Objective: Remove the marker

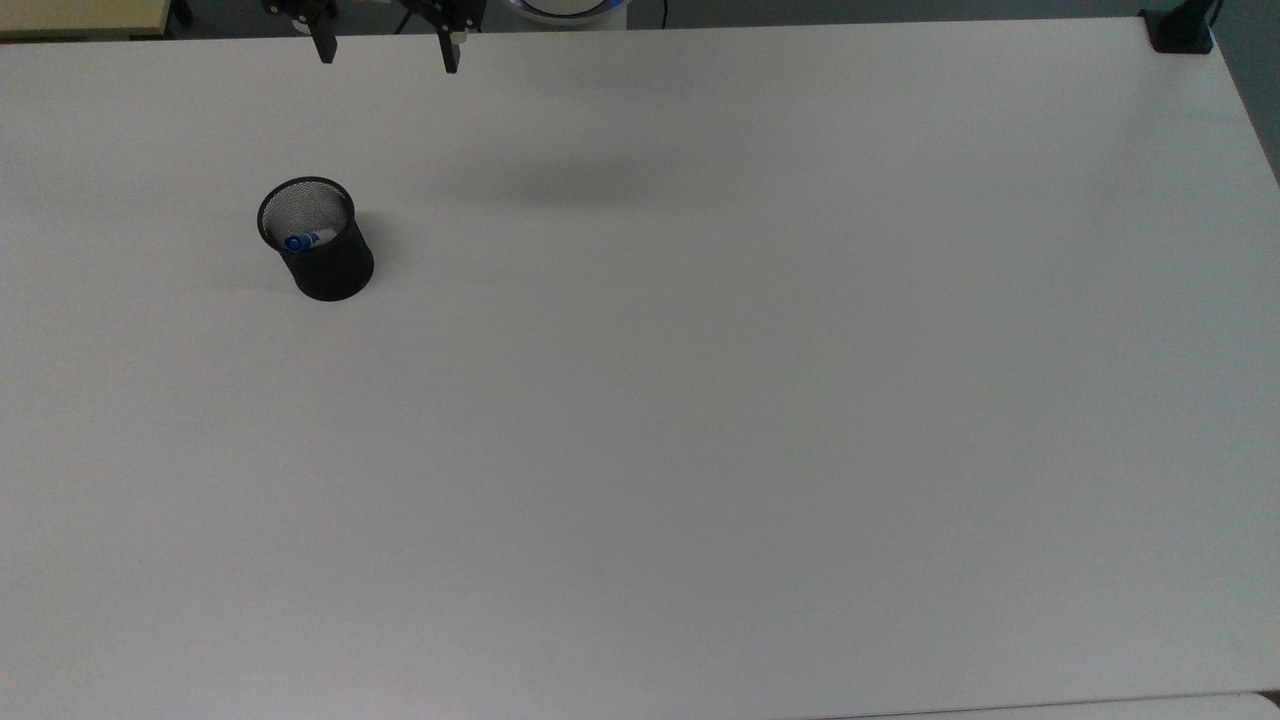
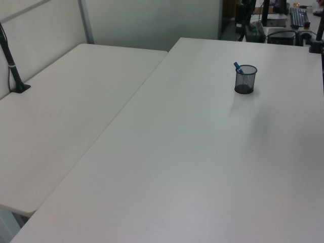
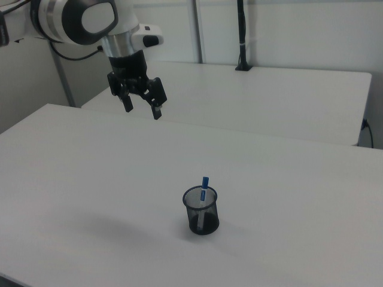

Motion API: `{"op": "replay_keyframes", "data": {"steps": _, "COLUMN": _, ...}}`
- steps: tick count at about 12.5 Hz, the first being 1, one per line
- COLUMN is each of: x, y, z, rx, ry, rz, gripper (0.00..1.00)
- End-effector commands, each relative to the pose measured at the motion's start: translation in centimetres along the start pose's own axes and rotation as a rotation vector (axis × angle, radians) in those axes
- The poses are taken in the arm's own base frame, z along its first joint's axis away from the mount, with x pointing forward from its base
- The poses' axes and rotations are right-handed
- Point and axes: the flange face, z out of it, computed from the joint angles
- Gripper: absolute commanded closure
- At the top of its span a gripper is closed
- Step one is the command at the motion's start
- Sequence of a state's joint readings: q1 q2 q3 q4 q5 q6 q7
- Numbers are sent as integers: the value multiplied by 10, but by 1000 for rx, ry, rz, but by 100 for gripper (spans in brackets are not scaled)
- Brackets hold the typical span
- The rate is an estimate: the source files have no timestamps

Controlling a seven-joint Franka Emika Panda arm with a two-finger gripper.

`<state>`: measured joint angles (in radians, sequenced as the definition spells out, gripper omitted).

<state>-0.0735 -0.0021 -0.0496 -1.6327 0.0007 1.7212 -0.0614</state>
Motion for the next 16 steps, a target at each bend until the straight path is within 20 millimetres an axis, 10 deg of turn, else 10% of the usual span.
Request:
{"op": "replay_keyframes", "data": {"steps": 1, "x": 0, "y": 0, "z": -6, "rx": 2, "ry": 15, "rz": -23, "gripper": 0}}
{"op": "replay_keyframes", "data": {"steps": 11, "x": -2, "y": 22, "z": -5, "rx": -30, "ry": 6, "rz": -122, "gripper": 0}}
{"op": "replay_keyframes", "data": {"steps": 16, "x": 1, "y": 57, "z": 47, "rx": -71, "ry": -50, "rz": -379, "gripper": 0}}
